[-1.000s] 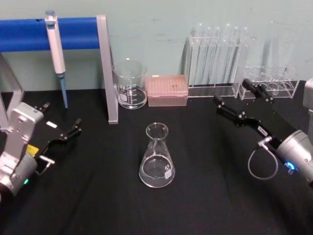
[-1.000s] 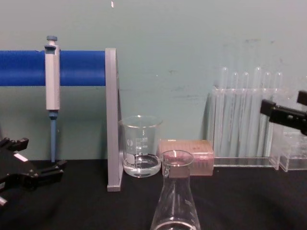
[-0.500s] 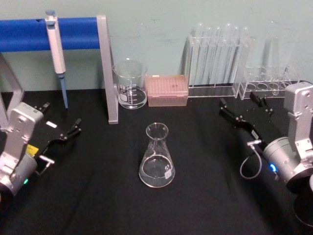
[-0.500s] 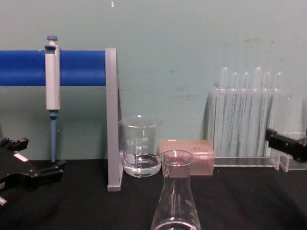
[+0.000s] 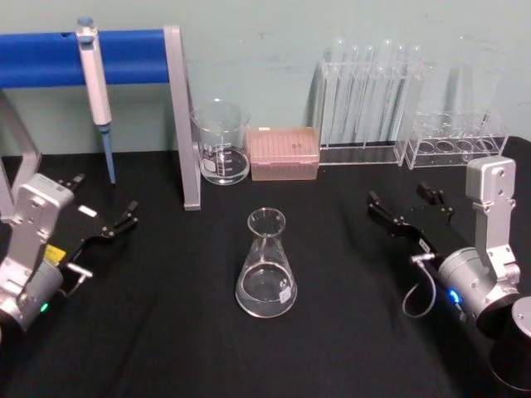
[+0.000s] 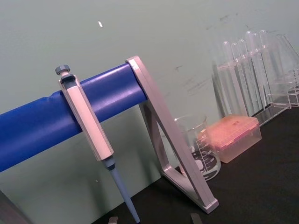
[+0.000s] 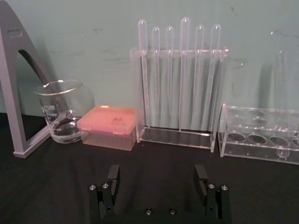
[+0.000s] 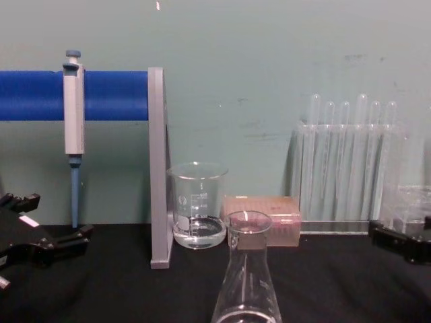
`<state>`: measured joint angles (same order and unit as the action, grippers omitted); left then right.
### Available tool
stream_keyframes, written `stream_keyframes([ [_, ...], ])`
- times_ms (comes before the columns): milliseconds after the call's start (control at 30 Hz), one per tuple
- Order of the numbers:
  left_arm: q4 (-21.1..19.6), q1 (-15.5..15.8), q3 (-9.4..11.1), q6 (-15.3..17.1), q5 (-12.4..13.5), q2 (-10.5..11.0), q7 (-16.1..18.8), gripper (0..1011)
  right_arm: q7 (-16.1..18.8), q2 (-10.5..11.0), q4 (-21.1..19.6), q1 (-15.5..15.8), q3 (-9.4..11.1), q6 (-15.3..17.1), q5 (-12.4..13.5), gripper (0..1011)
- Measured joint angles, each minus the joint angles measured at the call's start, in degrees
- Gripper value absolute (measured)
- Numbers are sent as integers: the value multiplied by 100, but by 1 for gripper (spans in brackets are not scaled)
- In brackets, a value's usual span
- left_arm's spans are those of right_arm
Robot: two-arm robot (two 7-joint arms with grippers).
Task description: Grasp the erlenmeyer flask with one hand, shake it three times, then place it back.
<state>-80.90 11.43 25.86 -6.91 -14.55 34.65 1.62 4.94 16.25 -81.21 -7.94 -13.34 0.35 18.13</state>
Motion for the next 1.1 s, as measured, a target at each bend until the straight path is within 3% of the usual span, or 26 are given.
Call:
stream_keyframes([
  [133,0,0,0,0,0,0,0,1001,217,-8,35,-11,48,56,61,1002],
  [1100,0,0,0,0,0,0,0,1001,150,-3,17,-5,26,42,52,1002],
])
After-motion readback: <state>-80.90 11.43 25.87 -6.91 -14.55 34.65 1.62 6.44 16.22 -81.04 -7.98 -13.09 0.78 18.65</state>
